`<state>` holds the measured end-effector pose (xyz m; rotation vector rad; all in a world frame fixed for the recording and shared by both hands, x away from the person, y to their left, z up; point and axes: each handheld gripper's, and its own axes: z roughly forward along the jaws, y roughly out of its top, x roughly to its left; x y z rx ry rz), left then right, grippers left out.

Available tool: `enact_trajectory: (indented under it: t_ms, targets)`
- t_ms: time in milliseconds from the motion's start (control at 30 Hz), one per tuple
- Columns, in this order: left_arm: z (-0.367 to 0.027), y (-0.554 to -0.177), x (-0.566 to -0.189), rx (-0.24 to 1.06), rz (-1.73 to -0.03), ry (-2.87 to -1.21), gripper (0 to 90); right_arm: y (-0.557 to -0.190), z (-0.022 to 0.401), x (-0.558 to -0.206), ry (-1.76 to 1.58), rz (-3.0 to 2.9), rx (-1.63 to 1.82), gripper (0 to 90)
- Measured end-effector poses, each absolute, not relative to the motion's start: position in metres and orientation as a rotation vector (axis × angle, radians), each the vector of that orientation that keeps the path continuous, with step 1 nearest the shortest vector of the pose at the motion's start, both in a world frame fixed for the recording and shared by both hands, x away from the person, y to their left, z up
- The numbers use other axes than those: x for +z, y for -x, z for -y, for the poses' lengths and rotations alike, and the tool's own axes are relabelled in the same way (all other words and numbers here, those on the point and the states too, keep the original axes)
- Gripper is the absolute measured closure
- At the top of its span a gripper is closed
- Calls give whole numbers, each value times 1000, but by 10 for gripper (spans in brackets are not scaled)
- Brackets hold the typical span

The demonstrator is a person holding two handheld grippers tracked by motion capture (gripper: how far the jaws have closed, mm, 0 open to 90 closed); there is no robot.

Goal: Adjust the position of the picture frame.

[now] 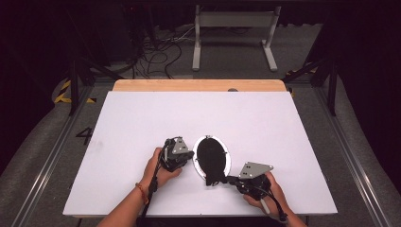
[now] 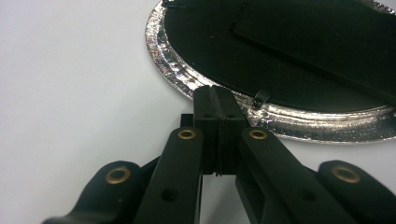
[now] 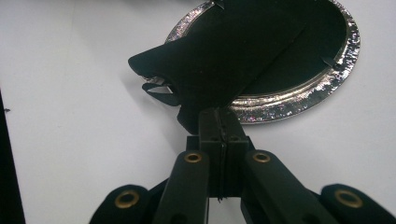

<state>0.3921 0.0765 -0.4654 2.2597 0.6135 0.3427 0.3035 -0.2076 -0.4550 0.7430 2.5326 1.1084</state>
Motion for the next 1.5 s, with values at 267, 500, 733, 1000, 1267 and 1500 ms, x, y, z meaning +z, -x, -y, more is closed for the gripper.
enact_trajectory:
  t_ms: [267, 500, 733, 1000, 1267, 1500]
  targets:
    - [-80, -383, -462, 241, -545, -2296, 878, -304, 207, -455, -737, -2539, 1104, 900]
    - [-78, -379, -462, 256, -540, -2302, 872, -302, 205, -454, -732, -2546, 1091, 900]
    - [-60, -388, -464, 340, -557, -2285, 873, -302, 204, -454, -754, -2530, 1082, 895]
    - [-59, -387, -464, 327, -561, -2284, 853, -308, 208, -457, -771, -2545, 1069, 883]
    - [-77, -375, -454, 299, -494, -2288, 829, -307, 216, -445, -777, -2508, 1118, 866]
    - [-108, -358, -440, 332, -494, -2191, 779, -309, 224, -437, -808, -2498, 1181, 847]
